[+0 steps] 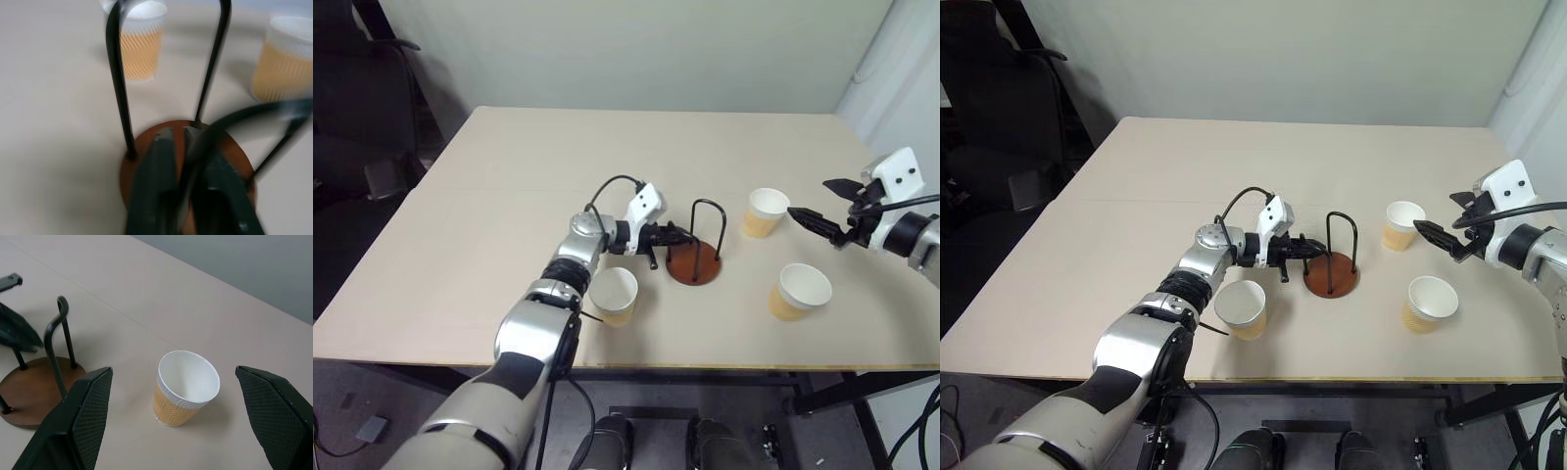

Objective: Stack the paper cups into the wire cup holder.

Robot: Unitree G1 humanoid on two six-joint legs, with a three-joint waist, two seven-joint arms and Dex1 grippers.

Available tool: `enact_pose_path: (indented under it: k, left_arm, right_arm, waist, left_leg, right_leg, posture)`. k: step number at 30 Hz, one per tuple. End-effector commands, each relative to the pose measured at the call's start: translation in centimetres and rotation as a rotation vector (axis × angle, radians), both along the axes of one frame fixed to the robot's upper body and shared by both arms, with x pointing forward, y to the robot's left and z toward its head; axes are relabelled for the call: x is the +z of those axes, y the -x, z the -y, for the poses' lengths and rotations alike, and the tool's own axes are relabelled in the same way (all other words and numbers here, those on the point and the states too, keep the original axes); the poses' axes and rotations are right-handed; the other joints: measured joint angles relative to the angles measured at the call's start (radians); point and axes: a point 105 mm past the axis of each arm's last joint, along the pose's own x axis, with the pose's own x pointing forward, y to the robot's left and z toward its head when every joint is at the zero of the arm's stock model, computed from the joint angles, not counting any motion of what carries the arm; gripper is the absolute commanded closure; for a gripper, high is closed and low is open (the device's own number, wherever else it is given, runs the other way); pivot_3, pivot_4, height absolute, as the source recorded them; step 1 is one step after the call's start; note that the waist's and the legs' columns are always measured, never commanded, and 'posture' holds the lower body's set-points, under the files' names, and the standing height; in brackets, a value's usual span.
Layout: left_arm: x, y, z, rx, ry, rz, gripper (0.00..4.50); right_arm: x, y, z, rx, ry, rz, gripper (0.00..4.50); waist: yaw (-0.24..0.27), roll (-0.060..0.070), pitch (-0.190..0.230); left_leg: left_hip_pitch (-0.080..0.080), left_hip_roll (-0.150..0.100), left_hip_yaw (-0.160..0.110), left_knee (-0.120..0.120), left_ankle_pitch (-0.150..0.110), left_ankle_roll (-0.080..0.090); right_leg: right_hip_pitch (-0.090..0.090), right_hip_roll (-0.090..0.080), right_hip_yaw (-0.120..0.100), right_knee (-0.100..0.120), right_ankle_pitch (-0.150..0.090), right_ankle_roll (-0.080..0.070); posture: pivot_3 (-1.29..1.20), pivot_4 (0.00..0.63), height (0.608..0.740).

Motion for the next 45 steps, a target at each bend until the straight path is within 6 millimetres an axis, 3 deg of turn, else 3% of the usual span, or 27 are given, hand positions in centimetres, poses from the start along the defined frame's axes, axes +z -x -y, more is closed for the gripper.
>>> enact_pose_path:
  k: [1,8,9,23,35,45]
  left_arm:
    - [0.8,0.1,0.3,-0.027,0.010,0.021,2.65]
    - [1.7,-0.4,0.4,0.013,0.037,0.058,0.15]
    - [1.8,-0.6,0.3,0.024,0.037,0.071,0.07]
    - [3.0,-1.8,-2.1,0.096,0.024,0.116,0.07]
    - [5.1,-2.9,-7.2,0.164,-0.064,0.165,0.07]
    - [7.6,-3.5,-8.2,0.210,0.008,0.194,0.07]
  right_arm:
    - [1.8,0.4,0.3,-0.010,0.002,0.075,0.41]
    - [1.9,0.4,0.4,-0.013,0.003,0.076,0.41]
    - [1.9,0.4,0.4,-0.014,0.003,0.076,0.41]
    - [2.3,0.1,0.7,-0.006,0.032,0.064,0.41]
    - [1.8,-1.9,0.9,0.061,0.167,-0.003,0.41]
    - [0.1,-4.5,0.9,0.123,0.289,-0.071,0.41]
  waist:
    - [0.000,0.000,0.000]
    - [0.000,0.000,0.000]
    - [0.000,0.000,0.000]
    - [0.000,0.000,0.000]
    - [-0.003,0.000,0.000]
    - [-0.003,0.000,0.000]
  left_leg:
    - [0.000,0.000,0.000,0.000,0.000,0.000]
    - [-0.001,0.000,0.000,0.000,0.001,0.000]
    - [-0.001,0.000,0.000,0.000,0.001,0.000]
    - [-0.001,0.000,0.000,0.000,0.001,0.000]
    - [-0.003,0.000,0.000,-0.002,0.000,0.000]
    - [-0.003,0.000,-0.001,-0.002,-0.002,0.000]
  right_leg:
    - [0.000,0.000,0.000,0.000,0.000,0.000]
    - [0.000,0.000,0.000,0.000,0.001,0.000]
    - [0.000,0.000,0.000,0.000,0.001,0.000]
    - [0.000,0.000,0.000,-0.001,0.001,0.000]
    - [-0.003,0.000,0.000,-0.003,0.001,-0.001]
    - [-0.004,0.000,0.000,-0.003,0.002,-0.002]
  posture:
    - [0.00,0.150,0.740]
    - [0.00,0.150,0.740]
    - [0.00,0.150,0.740]
    - [0.00,0.150,0.740]
    - [0.00,0.150,0.740]
    - [0.00,0.150,0.740]
